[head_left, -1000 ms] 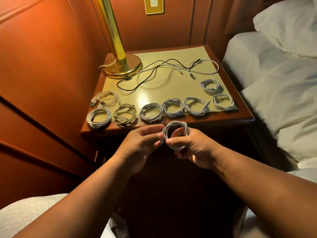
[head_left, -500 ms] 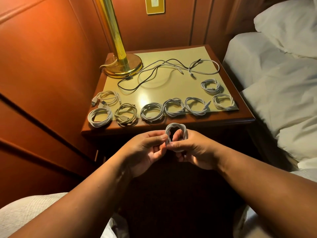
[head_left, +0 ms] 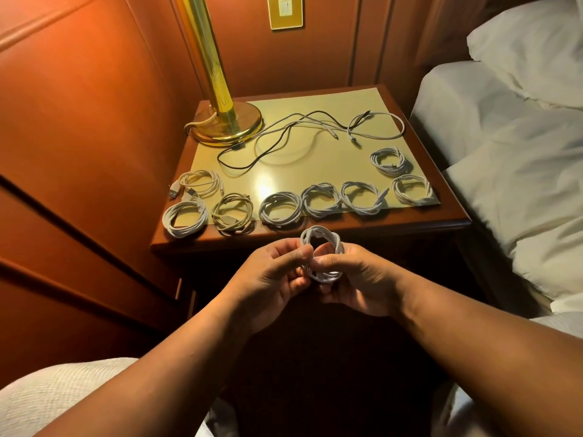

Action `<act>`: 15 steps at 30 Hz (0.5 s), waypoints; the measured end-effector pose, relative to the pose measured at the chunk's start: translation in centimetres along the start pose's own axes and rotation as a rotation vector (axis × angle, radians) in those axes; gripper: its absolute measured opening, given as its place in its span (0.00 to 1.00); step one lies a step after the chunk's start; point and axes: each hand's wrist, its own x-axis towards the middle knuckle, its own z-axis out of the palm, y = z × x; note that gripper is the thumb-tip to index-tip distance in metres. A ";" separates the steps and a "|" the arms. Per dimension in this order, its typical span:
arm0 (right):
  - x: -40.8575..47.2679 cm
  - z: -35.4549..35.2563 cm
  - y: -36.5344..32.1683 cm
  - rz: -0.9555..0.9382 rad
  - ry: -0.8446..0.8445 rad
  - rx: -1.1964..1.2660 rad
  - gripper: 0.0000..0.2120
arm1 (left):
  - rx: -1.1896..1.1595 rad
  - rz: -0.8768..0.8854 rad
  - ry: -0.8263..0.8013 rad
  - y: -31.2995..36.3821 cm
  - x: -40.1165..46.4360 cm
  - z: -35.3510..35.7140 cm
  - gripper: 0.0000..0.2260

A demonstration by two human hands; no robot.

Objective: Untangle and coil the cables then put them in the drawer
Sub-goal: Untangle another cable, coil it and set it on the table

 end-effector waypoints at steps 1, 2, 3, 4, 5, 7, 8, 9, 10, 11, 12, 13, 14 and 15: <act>0.0 0.0 0.0 -0.003 -0.001 -0.002 0.09 | 0.004 0.008 0.000 -0.1 0.0 0.0 0.06; 0.0 0.0 0.0 -0.006 -0.001 -0.005 0.09 | 0.009 0.017 0.005 -0.1 0.0 0.0 0.06; 0.0 -0.1 0.0 -0.009 -0.002 -0.006 0.09 | 0.013 0.029 0.011 -0.1 0.1 0.0 0.06; 0.0 0.0 0.0 -0.009 -0.005 -0.005 0.09 | 0.018 0.040 0.017 -0.2 0.1 -0.1 0.07; 0.0 -0.1 0.0 -0.008 -0.009 -0.005 0.09 | 0.029 0.052 0.021 -0.2 0.1 -0.1 0.08; -0.1 -0.2 0.0 -0.002 -0.022 -0.012 0.11 | 0.060 0.080 0.029 -0.3 0.1 0.0 0.07; -0.1 -0.3 -0.1 0.001 -0.029 -0.019 0.12 | 0.076 0.095 0.035 -0.4 0.0 0.0 0.07; -0.1 -0.3 -0.1 0.000 -0.034 -0.027 0.12 | 0.091 0.108 0.040 -0.4 0.0 0.0 0.07; -0.1 -0.4 -0.2 -0.005 -0.031 -0.033 0.11 | 0.106 0.116 0.043 -0.4 0.0 0.0 0.07; -0.1 -0.4 -0.2 -0.014 -0.019 -0.037 0.10 | 0.123 0.117 0.043 -0.4 0.0 -0.1 0.07; -0.1 -0.3 -0.2 -0.024 0.001 -0.041 0.10 | 0.139 0.110 0.045 -0.2 0.1 -0.2 0.07; -0.1 -0.4 -0.1 -0.034 0.025 -0.052 0.09 | 0.149 0.095 0.050 -0.1 0.1 -0.3 0.07; 0.0 -0.4 -0.1 -0.042 0.043 -0.071 0.09 | 0.155 0.077 0.057 0.1 0.1 -0.3 0.08; 0.0 -0.5 -0.1 -0.050 0.056 -0.091 0.10 | 0.158 0.059 0.062 0.2 0.1 -0.3 0.10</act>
